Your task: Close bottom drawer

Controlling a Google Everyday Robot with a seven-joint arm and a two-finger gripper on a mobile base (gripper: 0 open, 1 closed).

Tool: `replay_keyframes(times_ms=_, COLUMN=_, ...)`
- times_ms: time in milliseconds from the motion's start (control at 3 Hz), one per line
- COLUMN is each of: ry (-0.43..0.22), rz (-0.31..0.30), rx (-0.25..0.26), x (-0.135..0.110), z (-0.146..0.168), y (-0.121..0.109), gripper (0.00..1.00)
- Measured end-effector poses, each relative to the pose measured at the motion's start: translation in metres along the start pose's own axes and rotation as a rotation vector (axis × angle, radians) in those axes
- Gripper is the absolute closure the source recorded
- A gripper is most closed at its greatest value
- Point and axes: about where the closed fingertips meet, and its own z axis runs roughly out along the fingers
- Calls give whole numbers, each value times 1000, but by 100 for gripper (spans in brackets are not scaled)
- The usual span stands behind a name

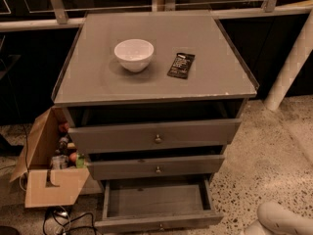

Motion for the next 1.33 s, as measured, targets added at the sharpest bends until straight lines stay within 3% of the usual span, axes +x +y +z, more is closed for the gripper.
replay_keyframes(times_ms=333, ry=-45, rz=48, rx=-21, x=-5, z=-2, y=-16, gripper=100)
replay_keyframes(times_ms=667, ry=-45, rz=48, rx=-21, x=-5, z=-2, y=-16, gripper=100)
replay_keyframes(times_ms=1333, ry=-114, rz=114, rx=-102, x=-28, z=25, y=-35, gripper=100)
